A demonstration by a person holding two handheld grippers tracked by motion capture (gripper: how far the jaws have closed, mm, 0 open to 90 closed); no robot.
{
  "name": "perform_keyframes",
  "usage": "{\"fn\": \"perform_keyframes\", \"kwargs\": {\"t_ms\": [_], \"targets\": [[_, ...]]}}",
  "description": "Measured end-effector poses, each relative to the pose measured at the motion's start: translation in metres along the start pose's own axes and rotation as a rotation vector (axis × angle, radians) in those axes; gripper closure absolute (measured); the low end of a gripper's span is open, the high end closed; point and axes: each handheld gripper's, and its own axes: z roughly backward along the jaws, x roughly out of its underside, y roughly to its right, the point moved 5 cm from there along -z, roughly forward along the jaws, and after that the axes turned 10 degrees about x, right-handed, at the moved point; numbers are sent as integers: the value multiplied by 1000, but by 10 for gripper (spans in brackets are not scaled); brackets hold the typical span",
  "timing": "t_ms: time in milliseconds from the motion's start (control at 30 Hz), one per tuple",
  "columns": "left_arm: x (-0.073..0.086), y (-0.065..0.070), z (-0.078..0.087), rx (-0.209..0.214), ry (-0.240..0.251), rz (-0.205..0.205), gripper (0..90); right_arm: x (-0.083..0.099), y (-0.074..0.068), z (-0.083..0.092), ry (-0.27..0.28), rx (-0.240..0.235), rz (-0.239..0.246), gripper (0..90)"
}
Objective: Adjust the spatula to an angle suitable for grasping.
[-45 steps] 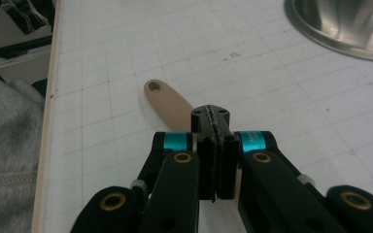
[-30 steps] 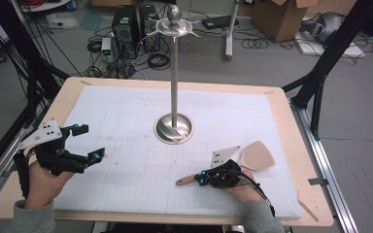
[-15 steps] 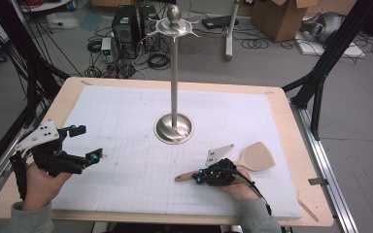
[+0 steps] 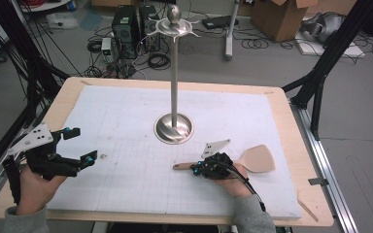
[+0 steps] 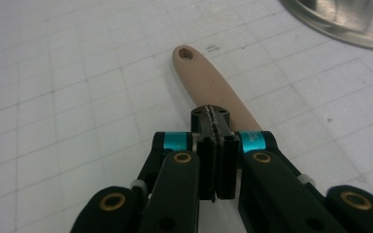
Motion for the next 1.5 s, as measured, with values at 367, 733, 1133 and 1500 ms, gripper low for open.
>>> {"fn": "perform_keyframes", "kwargs": {"t_ms": [367,733,1133,1500], "targets": [[2,0,7,-15,2,2,17,-3,13,-4,-3,105,-64,900],[3,0,9,-21,1,5,17,-2,25,-5,7,200,-118,900],[4,0,10,-24,-2,5,17,-3,30,-4,22,259,-117,900],[4,0,8,-20,-1,9,17,8,63,61,95,449,-241,900]]}}
